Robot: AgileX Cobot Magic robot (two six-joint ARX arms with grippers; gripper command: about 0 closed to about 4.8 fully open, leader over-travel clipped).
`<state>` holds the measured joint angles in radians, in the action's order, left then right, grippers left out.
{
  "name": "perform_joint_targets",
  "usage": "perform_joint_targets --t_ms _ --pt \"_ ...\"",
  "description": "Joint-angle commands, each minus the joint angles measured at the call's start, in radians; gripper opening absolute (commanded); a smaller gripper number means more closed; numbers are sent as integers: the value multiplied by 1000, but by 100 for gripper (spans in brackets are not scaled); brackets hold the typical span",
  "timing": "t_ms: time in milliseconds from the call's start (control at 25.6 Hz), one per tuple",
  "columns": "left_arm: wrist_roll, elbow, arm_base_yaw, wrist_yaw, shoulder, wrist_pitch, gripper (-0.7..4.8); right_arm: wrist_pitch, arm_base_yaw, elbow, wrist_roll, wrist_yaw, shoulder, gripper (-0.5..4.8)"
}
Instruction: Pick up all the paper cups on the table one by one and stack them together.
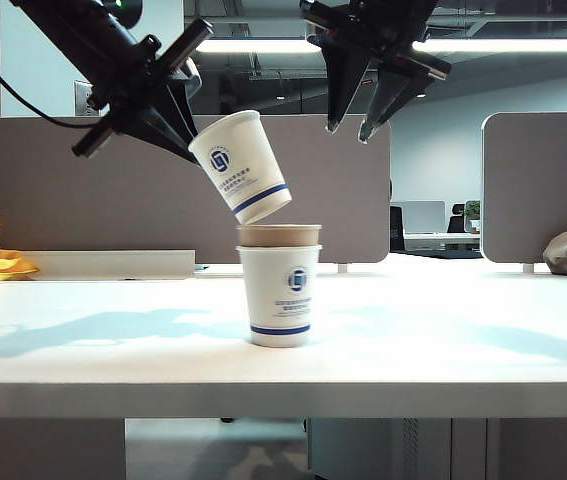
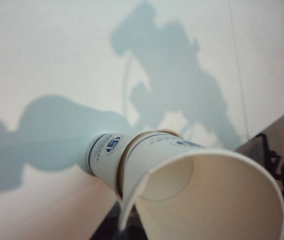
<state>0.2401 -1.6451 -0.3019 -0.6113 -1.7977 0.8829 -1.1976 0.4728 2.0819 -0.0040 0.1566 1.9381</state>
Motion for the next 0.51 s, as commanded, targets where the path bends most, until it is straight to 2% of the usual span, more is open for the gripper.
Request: perform_joint_targets --t_ms 39,351,507 --pt "1 -6 -17 -23 -1 -6 -6 4 2 4 4 -3 -19 206" --pt "3 -10 -44 -63 -1 -9 -6 15 2 4 3 -6 -19 206" --pt "0 -9 -66 -29 -2 -8 -6 15 2 4 3 -6 -19 201"
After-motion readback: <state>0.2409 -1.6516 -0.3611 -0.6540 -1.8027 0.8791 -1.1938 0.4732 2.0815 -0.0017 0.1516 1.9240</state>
